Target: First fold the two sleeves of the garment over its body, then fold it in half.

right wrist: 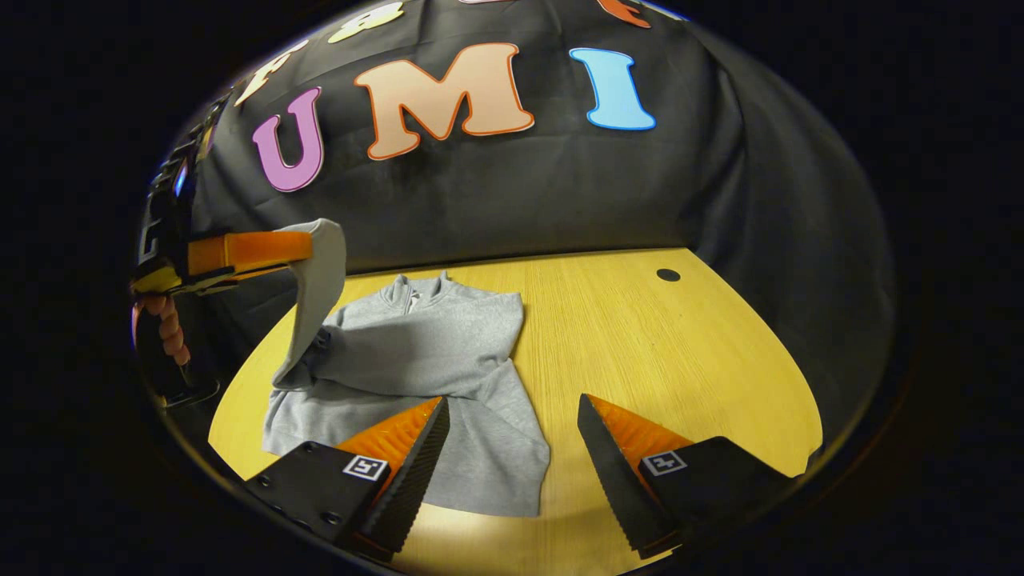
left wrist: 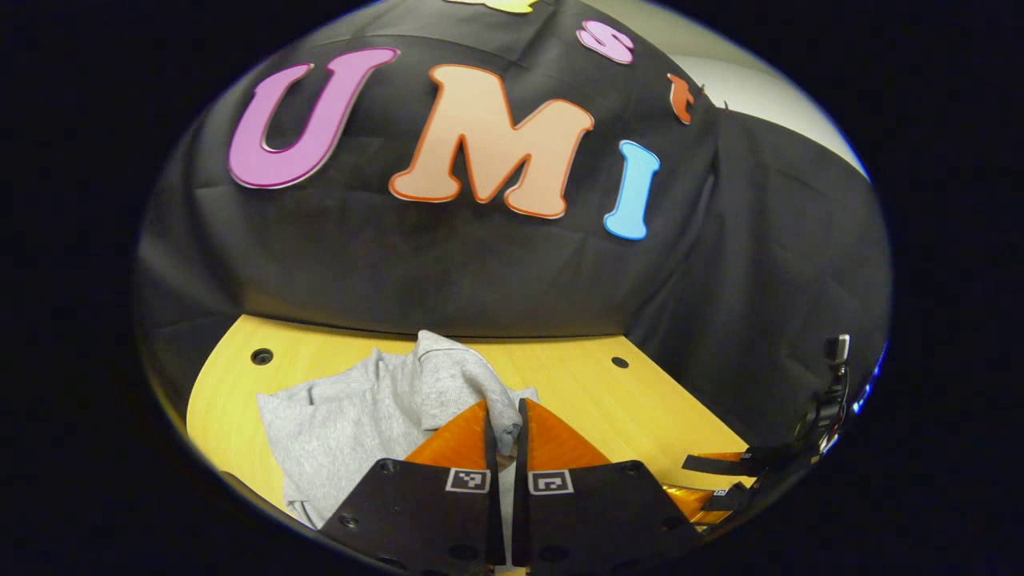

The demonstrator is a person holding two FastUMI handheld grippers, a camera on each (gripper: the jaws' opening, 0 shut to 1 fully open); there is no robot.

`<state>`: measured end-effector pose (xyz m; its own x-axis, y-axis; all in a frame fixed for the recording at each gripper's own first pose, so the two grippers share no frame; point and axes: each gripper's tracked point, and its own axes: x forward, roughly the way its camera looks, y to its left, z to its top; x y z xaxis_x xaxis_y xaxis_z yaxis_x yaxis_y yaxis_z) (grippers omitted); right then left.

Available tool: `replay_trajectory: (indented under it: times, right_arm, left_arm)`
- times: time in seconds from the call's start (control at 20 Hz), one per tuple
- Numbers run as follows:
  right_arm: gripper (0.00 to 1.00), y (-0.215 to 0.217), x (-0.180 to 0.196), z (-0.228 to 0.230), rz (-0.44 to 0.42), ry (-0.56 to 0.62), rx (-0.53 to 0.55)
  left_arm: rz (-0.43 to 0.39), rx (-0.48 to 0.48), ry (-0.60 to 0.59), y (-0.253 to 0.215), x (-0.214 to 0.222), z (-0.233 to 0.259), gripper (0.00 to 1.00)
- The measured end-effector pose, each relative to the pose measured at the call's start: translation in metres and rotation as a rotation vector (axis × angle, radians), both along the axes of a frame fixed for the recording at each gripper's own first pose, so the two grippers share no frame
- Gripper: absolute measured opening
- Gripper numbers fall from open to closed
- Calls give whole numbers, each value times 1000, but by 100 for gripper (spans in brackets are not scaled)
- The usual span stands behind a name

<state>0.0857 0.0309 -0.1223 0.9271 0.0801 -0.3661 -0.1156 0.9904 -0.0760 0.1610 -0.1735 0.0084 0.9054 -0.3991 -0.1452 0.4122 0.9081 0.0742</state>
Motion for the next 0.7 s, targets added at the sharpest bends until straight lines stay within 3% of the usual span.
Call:
replay_trajectory:
  times: [0.3, 0.7]
  right_arm:
    - [99, -29, 8, 0, -33, 12, 30]
    - [99, -61, 8, -9, -92, 34, 86]
  left_arm:
    - [-88, 64, 4, -72, 39, -21, 2]
    - [-64, 156, 43, -92, 83, -73, 7]
